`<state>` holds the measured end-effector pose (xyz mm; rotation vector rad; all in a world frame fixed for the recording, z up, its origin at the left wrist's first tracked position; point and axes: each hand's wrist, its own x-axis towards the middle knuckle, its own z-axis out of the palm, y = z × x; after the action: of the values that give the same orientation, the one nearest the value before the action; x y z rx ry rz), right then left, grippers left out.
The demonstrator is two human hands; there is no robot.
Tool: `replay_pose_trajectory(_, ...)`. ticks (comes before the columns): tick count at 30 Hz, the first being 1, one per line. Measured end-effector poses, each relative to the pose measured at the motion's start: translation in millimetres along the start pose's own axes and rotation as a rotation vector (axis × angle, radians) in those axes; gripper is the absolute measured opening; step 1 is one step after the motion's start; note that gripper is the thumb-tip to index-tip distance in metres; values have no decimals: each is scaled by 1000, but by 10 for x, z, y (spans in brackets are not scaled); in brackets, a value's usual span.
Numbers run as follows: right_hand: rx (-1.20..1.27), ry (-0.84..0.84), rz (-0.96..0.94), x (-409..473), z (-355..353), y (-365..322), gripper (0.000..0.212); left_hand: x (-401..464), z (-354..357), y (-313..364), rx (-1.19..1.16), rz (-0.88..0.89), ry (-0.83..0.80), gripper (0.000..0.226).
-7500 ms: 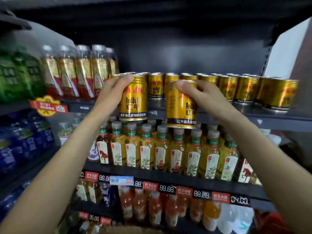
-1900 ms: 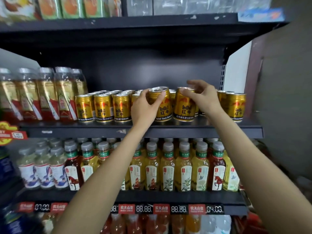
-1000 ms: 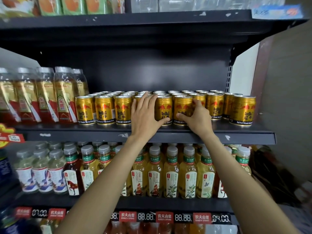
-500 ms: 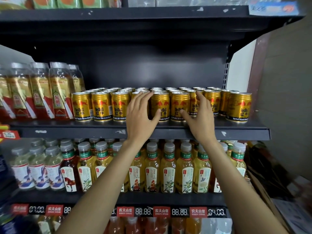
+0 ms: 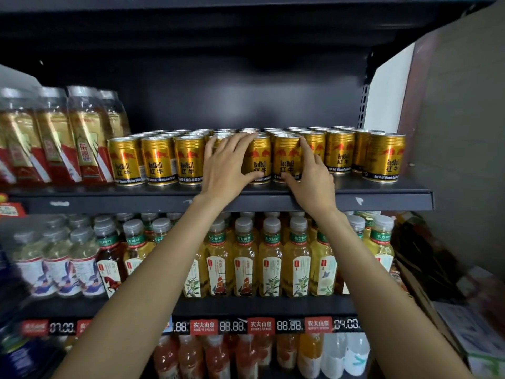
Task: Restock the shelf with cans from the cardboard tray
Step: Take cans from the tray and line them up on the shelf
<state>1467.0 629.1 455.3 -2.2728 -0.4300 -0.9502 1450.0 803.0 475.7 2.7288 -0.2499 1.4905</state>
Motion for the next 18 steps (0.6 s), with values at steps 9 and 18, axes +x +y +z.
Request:
replay_pose_trajectory(9, 96, 4, -67, -137, -111, 98, 68, -40, -22, 45, -22, 16, -17, 76)
replay_pose_trajectory(18, 275, 122, -185, -1821, -134, 276, 26, -1538, -108, 610, -438, -42, 220, 30)
